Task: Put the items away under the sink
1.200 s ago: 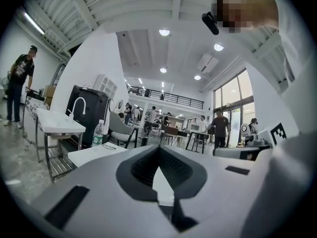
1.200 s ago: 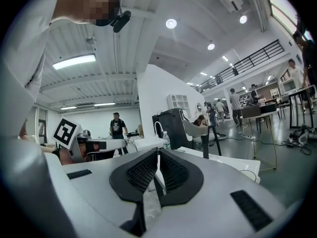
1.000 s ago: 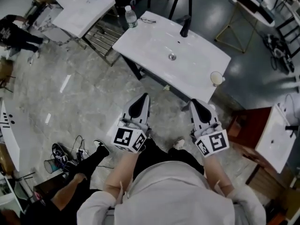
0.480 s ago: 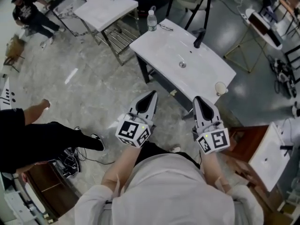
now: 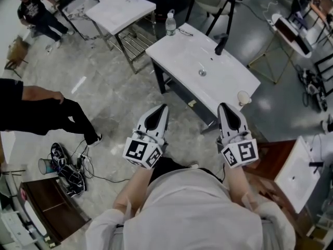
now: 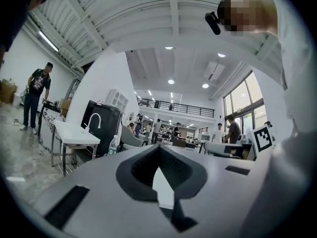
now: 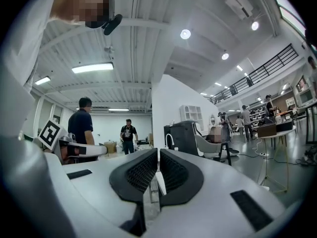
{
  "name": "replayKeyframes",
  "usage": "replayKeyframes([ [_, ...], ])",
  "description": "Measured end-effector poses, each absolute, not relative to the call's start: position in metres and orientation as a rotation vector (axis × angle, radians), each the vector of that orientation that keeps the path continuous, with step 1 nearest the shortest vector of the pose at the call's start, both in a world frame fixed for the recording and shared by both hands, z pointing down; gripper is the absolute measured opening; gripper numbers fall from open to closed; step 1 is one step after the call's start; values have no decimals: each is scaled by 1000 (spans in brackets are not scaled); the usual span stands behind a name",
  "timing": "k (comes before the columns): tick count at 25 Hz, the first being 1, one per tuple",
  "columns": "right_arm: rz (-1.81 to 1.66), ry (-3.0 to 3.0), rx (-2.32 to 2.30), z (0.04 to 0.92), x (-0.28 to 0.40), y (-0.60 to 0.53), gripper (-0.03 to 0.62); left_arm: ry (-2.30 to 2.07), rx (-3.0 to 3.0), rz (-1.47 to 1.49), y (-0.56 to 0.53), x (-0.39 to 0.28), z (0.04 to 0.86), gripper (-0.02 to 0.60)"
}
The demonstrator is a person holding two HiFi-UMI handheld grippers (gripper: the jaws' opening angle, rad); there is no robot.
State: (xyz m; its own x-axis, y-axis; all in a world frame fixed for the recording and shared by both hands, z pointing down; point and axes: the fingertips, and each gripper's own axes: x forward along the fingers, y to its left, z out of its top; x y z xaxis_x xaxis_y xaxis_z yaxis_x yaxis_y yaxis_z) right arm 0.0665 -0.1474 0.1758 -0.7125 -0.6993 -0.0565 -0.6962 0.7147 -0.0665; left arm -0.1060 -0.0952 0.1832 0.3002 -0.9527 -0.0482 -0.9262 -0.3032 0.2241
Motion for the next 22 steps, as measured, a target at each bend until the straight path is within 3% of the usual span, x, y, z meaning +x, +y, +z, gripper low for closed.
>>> replayKeyframes([
  [22, -31, 2824, -1235, 182, 141, -119, 40, -1725, 2406, -284, -80, -44, 201, 3],
])
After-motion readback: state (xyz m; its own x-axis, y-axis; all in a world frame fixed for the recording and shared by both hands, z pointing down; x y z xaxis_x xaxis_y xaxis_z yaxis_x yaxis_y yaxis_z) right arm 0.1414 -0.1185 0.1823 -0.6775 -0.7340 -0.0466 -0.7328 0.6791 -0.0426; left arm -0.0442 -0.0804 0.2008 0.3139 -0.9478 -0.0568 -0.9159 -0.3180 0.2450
